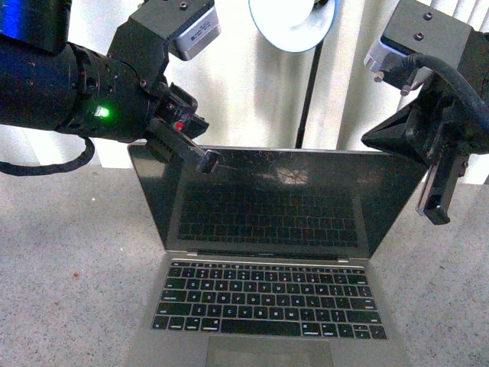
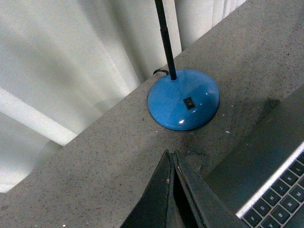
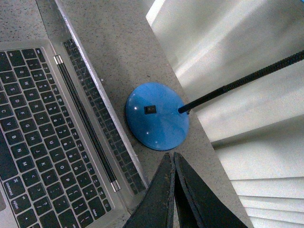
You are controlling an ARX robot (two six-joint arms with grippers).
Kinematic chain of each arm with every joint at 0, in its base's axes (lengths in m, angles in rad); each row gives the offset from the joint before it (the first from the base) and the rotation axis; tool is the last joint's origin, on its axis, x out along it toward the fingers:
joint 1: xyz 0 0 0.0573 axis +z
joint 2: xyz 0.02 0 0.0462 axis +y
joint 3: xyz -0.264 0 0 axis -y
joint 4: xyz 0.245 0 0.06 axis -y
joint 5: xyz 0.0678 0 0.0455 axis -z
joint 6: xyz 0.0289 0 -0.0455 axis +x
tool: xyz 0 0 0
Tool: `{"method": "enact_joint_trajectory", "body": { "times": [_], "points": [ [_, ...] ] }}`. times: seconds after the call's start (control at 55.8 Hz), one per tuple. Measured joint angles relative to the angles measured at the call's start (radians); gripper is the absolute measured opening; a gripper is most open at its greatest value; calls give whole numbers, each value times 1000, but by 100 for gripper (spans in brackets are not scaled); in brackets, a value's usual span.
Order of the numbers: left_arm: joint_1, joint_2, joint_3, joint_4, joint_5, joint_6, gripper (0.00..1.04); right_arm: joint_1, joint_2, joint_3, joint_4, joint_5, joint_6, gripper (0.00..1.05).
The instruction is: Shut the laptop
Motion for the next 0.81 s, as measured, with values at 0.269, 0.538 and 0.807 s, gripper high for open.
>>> {"method": "enact_joint_trajectory", "body": {
  "times": [0.269, 0.538, 0.807],
  "points": [
    [4, -8, -16, -26, 23, 45, 4, -9, 7, 1, -45, -24, -27, 3],
    [11, -26, -53, -54, 31, 76, 4, -7, 4, -18, -86, -37, -63, 3],
    [14, -50, -101, -72, 48, 88, 4, 3, -29, -62, -129, -45, -106, 3]
  ]
}}
